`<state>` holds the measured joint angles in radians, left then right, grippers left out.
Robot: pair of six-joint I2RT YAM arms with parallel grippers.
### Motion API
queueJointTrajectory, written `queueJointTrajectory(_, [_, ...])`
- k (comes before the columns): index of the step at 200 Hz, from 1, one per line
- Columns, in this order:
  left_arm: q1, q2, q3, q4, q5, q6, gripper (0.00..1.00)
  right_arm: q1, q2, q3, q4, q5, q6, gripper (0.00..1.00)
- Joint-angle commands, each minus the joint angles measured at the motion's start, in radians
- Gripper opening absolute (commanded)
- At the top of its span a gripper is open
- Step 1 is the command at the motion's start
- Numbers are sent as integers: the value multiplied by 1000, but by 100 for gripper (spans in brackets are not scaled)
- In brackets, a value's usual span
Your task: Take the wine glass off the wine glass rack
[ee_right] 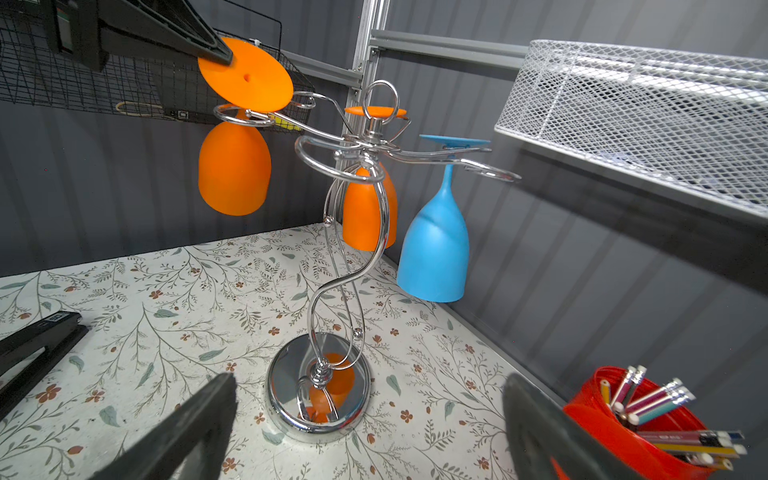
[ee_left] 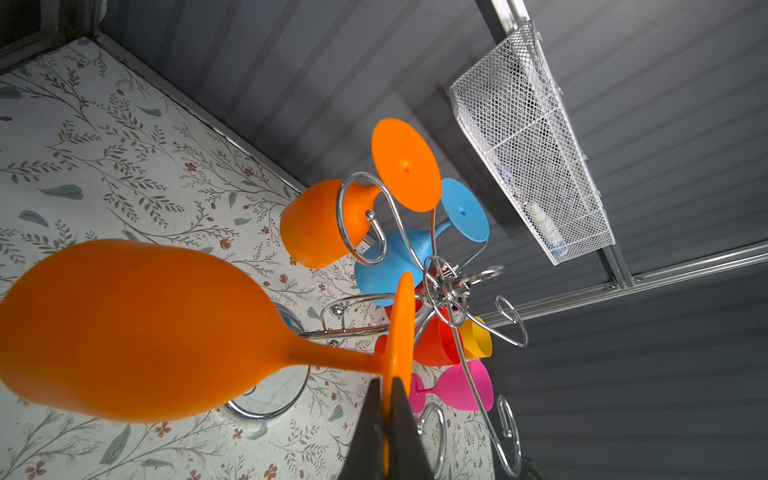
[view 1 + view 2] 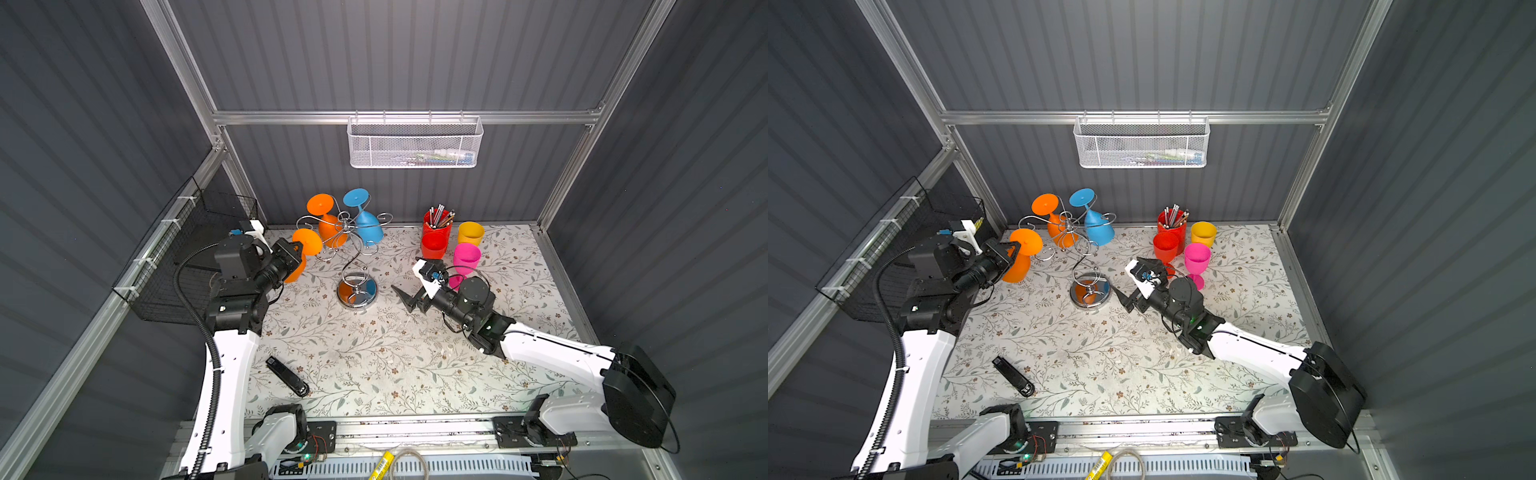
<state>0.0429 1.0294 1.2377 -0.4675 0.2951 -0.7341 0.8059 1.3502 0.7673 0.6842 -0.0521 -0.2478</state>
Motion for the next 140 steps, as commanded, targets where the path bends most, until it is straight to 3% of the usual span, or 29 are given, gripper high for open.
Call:
queueJointTrajectory(1, [5,-6,49,-65,-10,61,0,4,11,33,8,8,-4,99])
queueJointTrajectory(113, [5,27,217,-149,27,149,0,4,36,61,-16,17,7,99])
queueJointTrajectory(140, [5,49,290,-152,117,197,0,4,46,79,-38,40,14,99])
